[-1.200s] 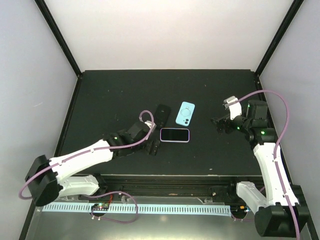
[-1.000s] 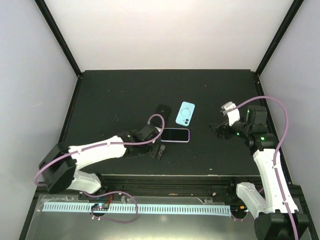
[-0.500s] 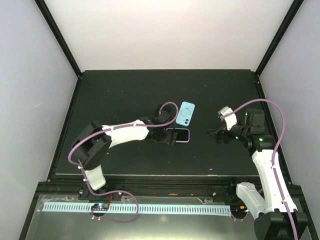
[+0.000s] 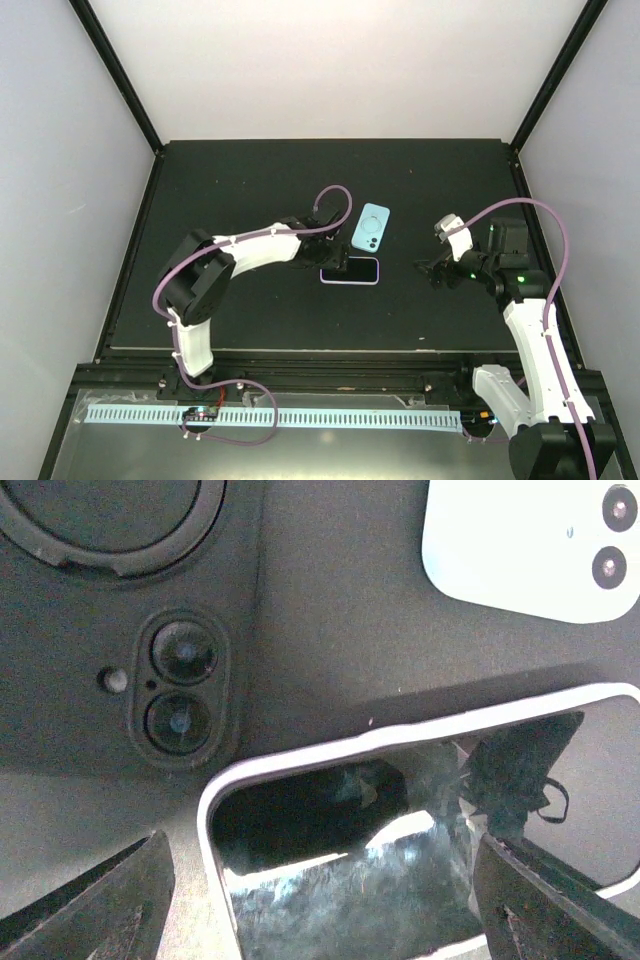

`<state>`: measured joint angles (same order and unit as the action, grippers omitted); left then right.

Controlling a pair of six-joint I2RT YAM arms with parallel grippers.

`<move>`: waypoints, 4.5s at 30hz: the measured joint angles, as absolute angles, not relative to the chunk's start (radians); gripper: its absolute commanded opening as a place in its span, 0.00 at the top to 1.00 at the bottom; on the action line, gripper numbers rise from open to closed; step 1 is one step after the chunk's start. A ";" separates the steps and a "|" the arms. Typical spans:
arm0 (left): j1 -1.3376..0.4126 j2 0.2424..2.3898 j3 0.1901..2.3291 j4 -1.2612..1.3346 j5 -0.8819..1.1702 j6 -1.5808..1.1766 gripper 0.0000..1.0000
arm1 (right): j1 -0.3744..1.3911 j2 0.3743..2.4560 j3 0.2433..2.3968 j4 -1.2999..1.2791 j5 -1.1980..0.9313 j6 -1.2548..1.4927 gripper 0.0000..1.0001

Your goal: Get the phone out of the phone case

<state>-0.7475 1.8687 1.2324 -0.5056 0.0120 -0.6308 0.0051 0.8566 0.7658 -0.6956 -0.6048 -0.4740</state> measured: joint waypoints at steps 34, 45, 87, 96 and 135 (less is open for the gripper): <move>-0.873 1.750 1.329 -0.537 -0.044 -0.375 0.01 | 0.007 0.916 0.769 -0.718 -0.577 -0.564 0.08; -0.869 1.077 1.020 -0.712 -0.265 -0.316 0.01 | 0.244 1.191 0.808 -0.797 -0.309 -0.748 0.00; -0.837 0.946 0.830 -0.748 -0.432 -0.279 0.01 | 0.550 1.814 1.114 -0.839 -0.019 -0.736 0.11; -0.831 0.946 0.830 -0.758 -0.453 -0.332 0.01 | 0.559 1.805 1.126 -0.890 -0.059 -0.728 0.50; -0.905 1.327 0.789 0.178 -0.071 -0.852 0.47 | 0.568 1.240 0.836 -0.509 -0.364 -0.176 0.53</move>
